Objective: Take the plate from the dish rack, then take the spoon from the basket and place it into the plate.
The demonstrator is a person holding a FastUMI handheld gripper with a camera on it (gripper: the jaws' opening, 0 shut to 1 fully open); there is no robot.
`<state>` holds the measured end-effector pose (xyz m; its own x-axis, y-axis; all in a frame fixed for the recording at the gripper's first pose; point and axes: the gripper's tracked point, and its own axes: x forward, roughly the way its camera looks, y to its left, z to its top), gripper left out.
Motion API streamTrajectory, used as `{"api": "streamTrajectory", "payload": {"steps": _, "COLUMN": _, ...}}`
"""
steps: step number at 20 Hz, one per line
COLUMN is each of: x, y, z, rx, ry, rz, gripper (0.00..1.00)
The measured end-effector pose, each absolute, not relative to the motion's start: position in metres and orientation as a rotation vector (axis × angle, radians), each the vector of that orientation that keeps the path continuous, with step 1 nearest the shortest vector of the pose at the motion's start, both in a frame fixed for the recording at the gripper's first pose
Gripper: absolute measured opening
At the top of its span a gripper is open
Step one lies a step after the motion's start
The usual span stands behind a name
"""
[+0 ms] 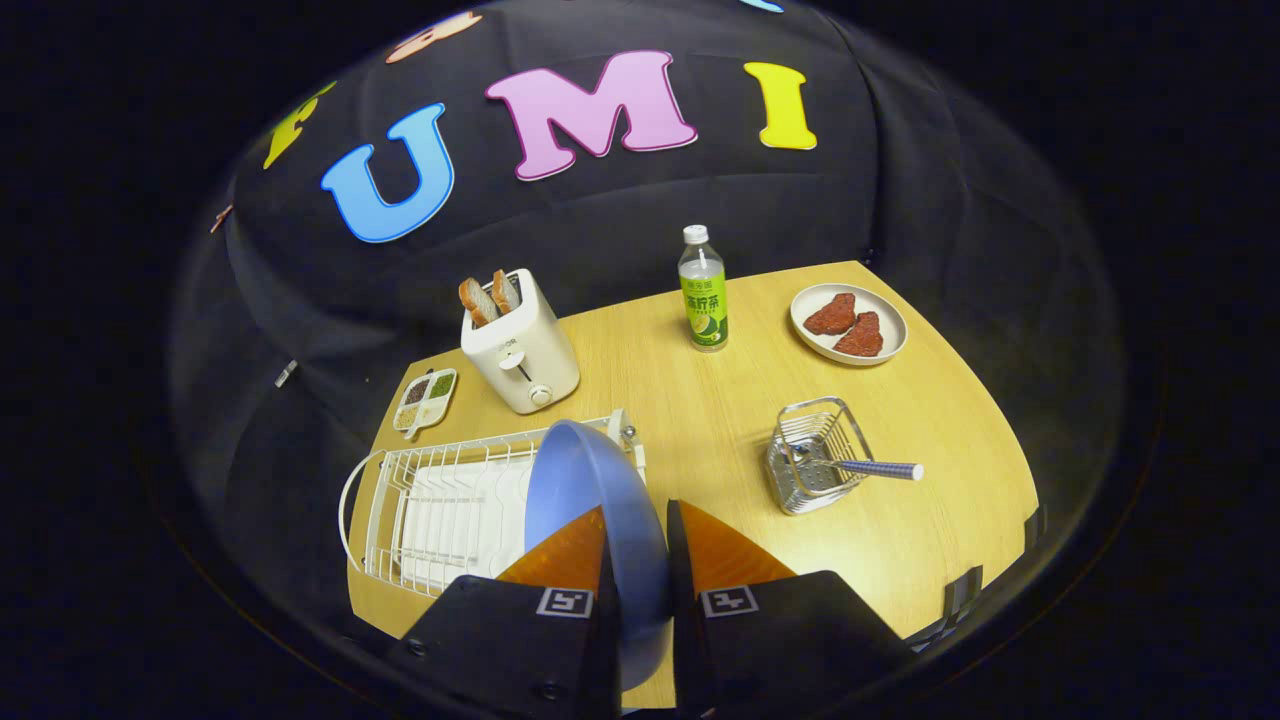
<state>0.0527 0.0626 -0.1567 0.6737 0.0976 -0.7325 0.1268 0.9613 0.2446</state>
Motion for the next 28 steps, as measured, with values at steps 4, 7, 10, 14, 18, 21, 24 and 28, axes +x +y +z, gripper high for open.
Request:
{"api": "streamTrajectory", "payload": {"steps": 4, "x": 0.010, "y": 0.014, "z": -0.147, "rx": 0.355, "ry": 0.814, "rz": -0.013, "gripper": 0.24}}
{"api": "streamTrajectory", "payload": {"steps": 7, "x": -0.021, "y": -0.033, "z": -0.157, "rx": 0.410, "ry": 0.815, "rz": -0.077, "gripper": 0.24}}
{"api": "streamTrajectory", "payload": {"steps": 10, "x": -0.043, "y": -0.069, "z": -0.186, "rx": 0.446, "ry": 0.841, "rz": -0.119, "gripper": 0.24}}
{"api": "streamTrajectory", "payload": {"steps": 14, "x": -0.043, "y": -0.080, "z": -0.237, "rx": 0.510, "ry": 0.907, "rz": -0.102, "gripper": 0.24}}
{"api": "streamTrajectory", "payload": {"steps": 18, "x": -0.023, "y": -0.082, "z": -0.278, "rx": 0.571, "ry": 0.940, "rz": -0.034, "gripper": 0.24}}
{"api": "streamTrajectory", "payload": {"steps": 21, "x": -0.019, "y": -0.081, "z": -0.299, "rx": 0.534, "ry": 0.961, "rz": 0.049, "gripper": 0.25}}
{"api": "streamTrajectory", "payload": {"steps": 24, "x": -0.021, "y": -0.084, "z": -0.320, "rx": 0.505, "ry": 0.990, "rz": 0.100, "gripper": 0.26}}
{"api": "streamTrajectory", "payload": {"steps": 28, "x": -0.020, "y": -0.095, "z": -0.337, "rx": 0.457, "ry": 1.010, "rz": 0.157, "gripper": 0.31}}
